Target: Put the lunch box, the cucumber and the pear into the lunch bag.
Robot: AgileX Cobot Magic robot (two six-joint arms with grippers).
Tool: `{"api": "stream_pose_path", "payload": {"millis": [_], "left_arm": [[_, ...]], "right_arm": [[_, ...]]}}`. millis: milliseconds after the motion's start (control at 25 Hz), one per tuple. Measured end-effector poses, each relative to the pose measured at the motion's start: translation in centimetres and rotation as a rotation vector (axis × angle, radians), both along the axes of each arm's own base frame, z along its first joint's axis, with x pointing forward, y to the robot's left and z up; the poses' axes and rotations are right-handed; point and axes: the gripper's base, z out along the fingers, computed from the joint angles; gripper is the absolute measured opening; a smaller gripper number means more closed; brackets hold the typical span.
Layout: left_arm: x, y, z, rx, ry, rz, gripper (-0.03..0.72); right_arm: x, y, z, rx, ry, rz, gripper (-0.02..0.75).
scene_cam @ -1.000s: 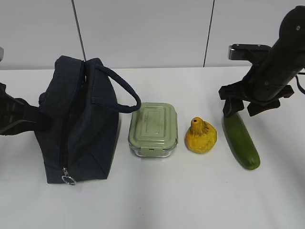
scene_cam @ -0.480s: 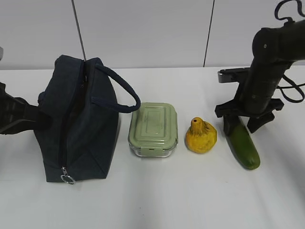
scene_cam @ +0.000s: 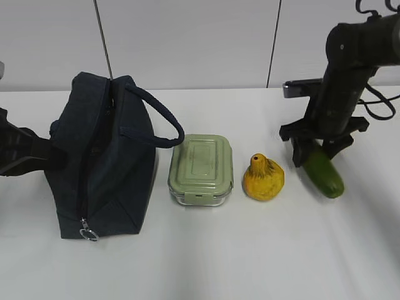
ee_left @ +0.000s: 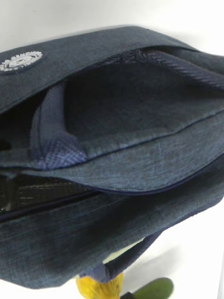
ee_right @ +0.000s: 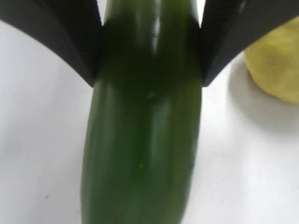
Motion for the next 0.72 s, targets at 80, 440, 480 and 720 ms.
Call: {"api": "stream_pose_path", "payload": {"millis": [80,440,480,720], "left_arm": [[0.0,0.0,0.0,0.0,0.0,0.0,-0.015],[0.0,0.0,0.0,0.0,0.0,0.0,-0.015],[0.0,0.0,0.0,0.0,0.0,0.0,-0.015],[0.0,0.0,0.0,0.001,0.0,-0.001,-0.015]], "right_arm": [[0.6,0.3,2.3,0.033,-0.059,0.004,0.413],[-0.5,9.5,14.7,0.688,-0.337,0.232,0.413],[-1.0,11.1,15.1,0.748,-0.349,0.275,0.413],[-4.3,20.6,16.5,0.987,-0.482,0.482,0.414]]}}
